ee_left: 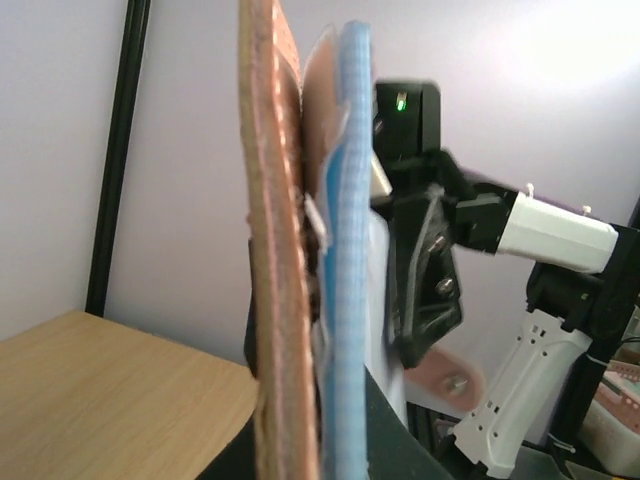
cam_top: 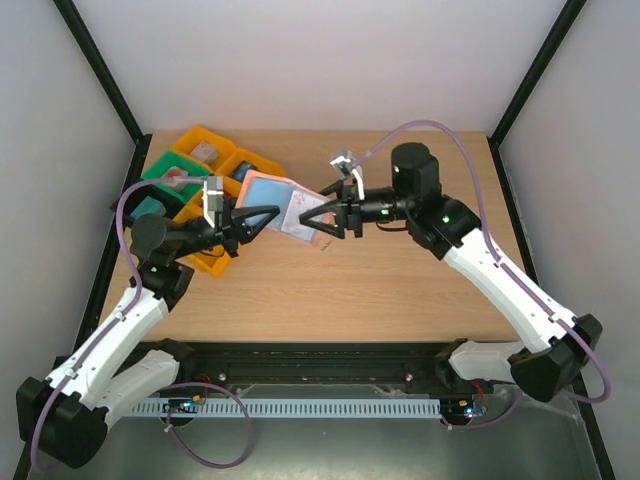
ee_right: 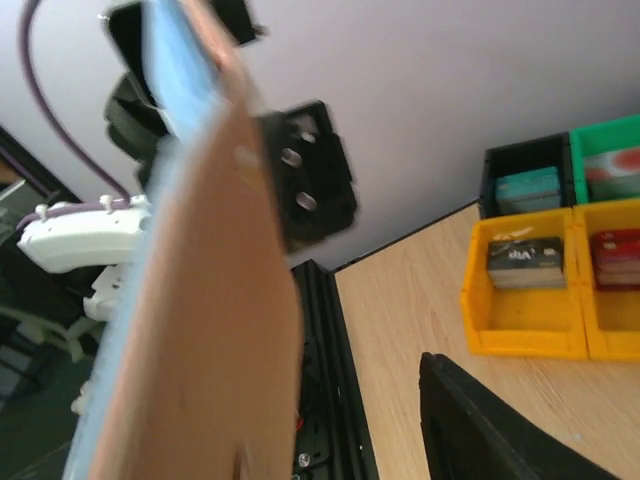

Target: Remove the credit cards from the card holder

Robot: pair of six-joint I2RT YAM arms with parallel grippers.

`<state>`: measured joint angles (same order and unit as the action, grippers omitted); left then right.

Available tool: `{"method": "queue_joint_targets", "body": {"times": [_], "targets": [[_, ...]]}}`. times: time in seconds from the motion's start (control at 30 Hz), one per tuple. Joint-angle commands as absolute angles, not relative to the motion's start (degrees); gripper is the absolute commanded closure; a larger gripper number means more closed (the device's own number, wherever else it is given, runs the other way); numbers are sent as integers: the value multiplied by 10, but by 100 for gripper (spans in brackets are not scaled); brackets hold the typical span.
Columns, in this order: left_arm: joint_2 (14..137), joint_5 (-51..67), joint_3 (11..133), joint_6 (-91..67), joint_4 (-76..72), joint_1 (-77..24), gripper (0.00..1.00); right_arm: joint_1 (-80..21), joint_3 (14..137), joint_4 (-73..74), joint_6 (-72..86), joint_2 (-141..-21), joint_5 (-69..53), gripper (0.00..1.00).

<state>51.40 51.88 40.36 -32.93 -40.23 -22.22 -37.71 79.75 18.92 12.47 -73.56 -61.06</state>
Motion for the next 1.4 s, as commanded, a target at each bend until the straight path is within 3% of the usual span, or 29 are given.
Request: {"method": "queue_joint_targets", "body": {"times": [0.0,0.33,0.57,0.77,0.93,1.1,1.2,1.37], "targets": [[491,500,426,-299,-422,-216,98,-340,678,-60,283,-678,-642,45],[477,487,423,-286,-428,-213,98,-337,657,-43,275,-660,-625,44],[472,486,426,-271,-425,-209,98,-334,664,22,225,-654,-606,38],[474,482,423,-279,-425,-212,98,-338,663,-18,277,-667,-580,37],[477,479,420,-286,-430,-221,98,-375,664,-91,317,-698,-572,52],[475,475,412,-296,-435,-224,98,-401,698,-105,325,-739,-587,77],[471,466,406,-304,-432,-224,98,-403,686,-156,354,-736,-599,98],[466,442,401,-313,-407,-218,98,-402,664,-189,372,-715,-605,98]]}}
